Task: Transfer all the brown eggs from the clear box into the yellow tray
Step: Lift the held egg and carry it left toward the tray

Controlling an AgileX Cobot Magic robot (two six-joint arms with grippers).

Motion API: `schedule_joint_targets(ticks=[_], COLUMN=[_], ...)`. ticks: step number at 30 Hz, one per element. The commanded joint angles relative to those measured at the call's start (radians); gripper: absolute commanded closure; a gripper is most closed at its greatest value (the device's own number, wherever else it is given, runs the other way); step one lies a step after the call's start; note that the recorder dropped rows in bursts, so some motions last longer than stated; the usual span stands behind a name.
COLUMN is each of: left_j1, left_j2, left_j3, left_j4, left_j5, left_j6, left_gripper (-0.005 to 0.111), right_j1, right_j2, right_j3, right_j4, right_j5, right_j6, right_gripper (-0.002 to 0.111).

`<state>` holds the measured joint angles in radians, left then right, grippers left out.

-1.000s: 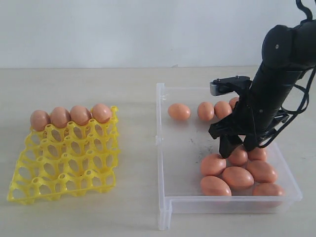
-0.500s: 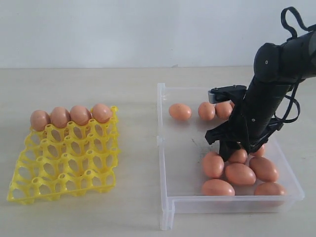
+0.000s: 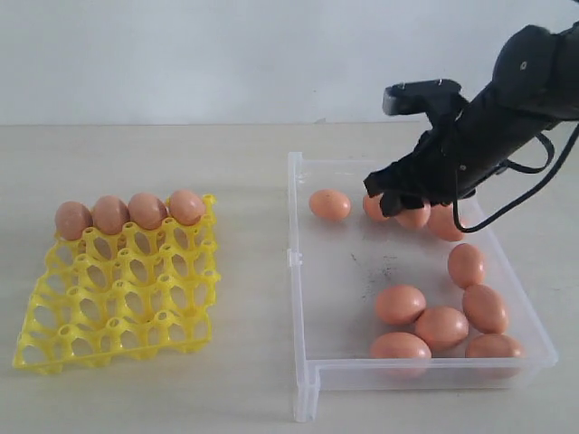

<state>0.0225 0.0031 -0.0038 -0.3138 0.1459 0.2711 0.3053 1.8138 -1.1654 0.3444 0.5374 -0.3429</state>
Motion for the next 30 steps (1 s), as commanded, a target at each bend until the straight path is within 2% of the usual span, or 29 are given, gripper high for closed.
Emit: schedule_joint_targets(ticks=[1, 5, 7, 9, 14, 17, 21, 24, 27, 30], left_j1=[0.002, 0.002, 0.002, 0.002, 0.002, 0.002, 0.002, 0.002, 0.002, 0.002], left_j2=[-0.003, -0.003, -0.003, -0.003, -0.003, -0.003, -0.003, -0.003, -0.003, -0.003], left_j3=[0.004, 0.004, 0.004, 0.004, 0.004, 0.004, 0.004, 0.004, 0.004, 0.004], left_j4=[-0.005, -0.005, -0.005, -0.005, -0.005, -0.005, -0.005, -0.005, -0.005, -0.005], left_j5=[-0.014, -0.014, -0.014, -0.014, -0.014, -0.014, -0.014, -0.014, -0.014, -0.014], left_j6=[0.0, 0.0, 0.0, 0.0, 0.0, 0.0, 0.0, 0.0, 0.0, 0.0], left_gripper=[0.103, 0.103, 0.103, 0.103, 0.103, 0.103, 0.103, 0.103, 0.103, 0.103], right_j1=[0.004, 0.069, 0.118, 0.177, 0.369, 0.452, 0.514, 0.522, 0.522, 0.522], right_j2=[-0.096, -0.156, -0.16, -0.16, -0.16, -0.16, -0.146, -0.107, -0.05, 0.018], right_j3=[0.089, 0.175, 0.18, 0.178, 0.178, 0.178, 0.178, 0.178, 0.178, 0.176], right_j4=[0.276, 0.542, 0.602, 0.616, 0.6, 0.45, 0.07, -0.261, -0.473, -0.534], right_j5=[-0.17, -0.365, -0.415, -0.47, -0.743, -0.894, -1.111, -1.28, -1.448, -1.526], right_j6=[-0.27, -0.525, -0.605, -0.643, -0.662, -0.497, 0.014, 0.337, 0.487, 0.517], right_gripper=[0.109, 0.109, 0.109, 0.109, 0.109, 0.109, 0.109, 0.109, 0.109, 0.109])
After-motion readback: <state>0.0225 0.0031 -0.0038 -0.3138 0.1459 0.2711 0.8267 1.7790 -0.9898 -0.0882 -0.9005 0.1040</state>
